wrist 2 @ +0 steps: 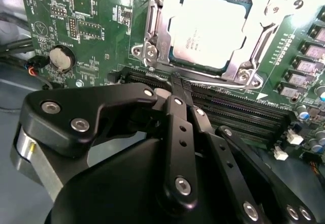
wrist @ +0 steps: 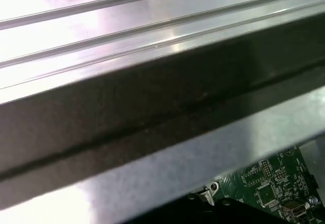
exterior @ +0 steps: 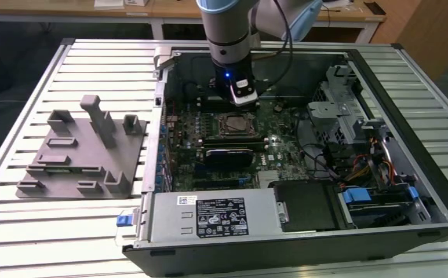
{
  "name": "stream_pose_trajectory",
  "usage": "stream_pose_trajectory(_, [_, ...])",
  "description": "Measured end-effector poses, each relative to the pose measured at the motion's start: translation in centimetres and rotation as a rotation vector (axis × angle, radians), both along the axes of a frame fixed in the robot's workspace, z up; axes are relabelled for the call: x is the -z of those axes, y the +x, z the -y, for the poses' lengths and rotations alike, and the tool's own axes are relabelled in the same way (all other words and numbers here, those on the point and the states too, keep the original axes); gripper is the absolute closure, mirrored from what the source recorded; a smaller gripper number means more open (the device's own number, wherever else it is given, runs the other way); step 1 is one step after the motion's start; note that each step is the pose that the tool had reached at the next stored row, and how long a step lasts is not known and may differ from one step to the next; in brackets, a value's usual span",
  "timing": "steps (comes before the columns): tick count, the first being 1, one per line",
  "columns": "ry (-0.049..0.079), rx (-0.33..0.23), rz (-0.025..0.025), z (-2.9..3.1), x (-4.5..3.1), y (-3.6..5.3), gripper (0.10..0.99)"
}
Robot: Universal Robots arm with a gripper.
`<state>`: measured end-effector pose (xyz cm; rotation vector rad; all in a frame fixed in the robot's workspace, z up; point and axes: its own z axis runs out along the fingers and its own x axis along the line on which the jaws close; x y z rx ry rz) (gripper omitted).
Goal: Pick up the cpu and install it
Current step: 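Install the first cpu locking lever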
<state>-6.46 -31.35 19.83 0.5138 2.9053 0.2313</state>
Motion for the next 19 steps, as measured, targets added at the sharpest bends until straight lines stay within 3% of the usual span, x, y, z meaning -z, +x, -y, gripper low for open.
stream_pose_trajectory(11, [-0.013, 0.000, 0.0031, 0.21, 0.64, 0.00, 0.980])
stream_pose_trajectory(19, [-0.010, 0.000, 0.0046, 0.18, 0.24, 0.03, 0.980])
